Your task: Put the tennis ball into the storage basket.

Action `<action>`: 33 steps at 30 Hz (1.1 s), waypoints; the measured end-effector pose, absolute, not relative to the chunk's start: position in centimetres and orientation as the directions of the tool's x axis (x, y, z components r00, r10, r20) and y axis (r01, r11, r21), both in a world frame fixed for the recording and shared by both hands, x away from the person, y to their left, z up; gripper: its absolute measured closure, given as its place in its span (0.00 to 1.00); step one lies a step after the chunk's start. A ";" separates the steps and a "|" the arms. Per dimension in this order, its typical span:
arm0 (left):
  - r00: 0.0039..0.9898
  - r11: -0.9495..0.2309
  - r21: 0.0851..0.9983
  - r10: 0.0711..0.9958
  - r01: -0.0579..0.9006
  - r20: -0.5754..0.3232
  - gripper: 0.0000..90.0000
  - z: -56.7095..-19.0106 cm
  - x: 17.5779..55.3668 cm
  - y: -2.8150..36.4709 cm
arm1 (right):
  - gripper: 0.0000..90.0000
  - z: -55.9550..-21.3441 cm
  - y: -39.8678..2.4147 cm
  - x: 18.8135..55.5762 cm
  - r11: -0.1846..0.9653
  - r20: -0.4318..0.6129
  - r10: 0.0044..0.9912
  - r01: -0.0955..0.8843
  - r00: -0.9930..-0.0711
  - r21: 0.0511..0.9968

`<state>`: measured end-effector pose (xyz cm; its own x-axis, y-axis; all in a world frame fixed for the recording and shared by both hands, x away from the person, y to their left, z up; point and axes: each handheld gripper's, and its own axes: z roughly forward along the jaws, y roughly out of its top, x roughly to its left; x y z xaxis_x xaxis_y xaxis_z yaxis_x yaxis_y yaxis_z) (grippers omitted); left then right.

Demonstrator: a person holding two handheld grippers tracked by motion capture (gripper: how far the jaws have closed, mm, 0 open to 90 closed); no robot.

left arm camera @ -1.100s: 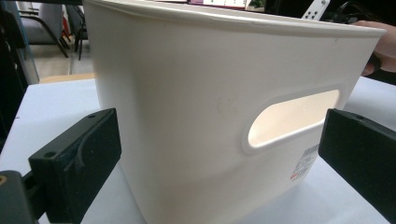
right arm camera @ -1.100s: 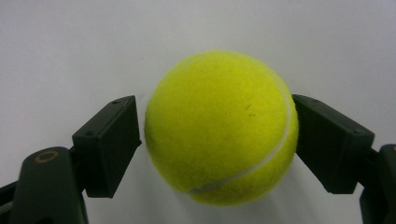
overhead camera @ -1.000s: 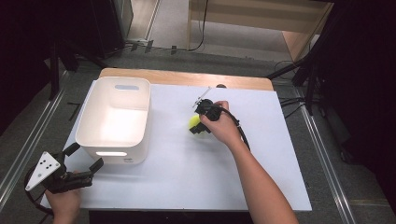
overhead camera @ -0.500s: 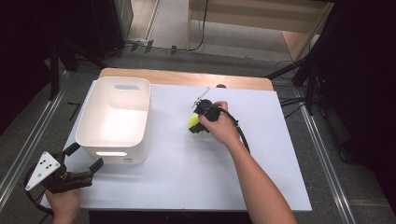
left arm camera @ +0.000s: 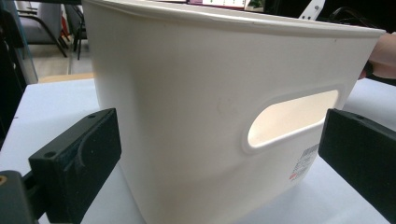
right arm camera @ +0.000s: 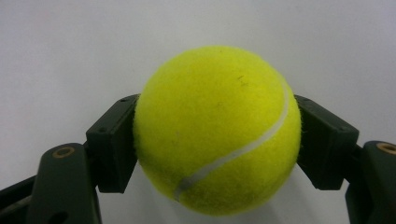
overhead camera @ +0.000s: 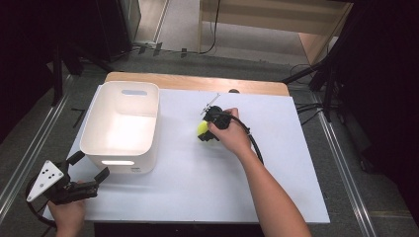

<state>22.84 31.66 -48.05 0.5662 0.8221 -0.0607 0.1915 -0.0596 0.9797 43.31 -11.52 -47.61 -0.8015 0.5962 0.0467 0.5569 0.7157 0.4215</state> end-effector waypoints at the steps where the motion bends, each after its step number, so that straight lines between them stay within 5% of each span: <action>1: 0.566 -0.059 0.980 0.822 0.192 -0.061 0.00 -48.1 22.8 31.7 | 0.26 -47.6 -11.5 43.3 0.716 0.047 0.595 0.556 -0.802 0.421; 33: 0.569 -0.059 0.980 0.820 0.191 -0.062 0.00 -48.1 22.9 31.7 | 0.26 -44.1 -10.1 42.7 0.751 0.044 0.538 0.503 -0.842 0.428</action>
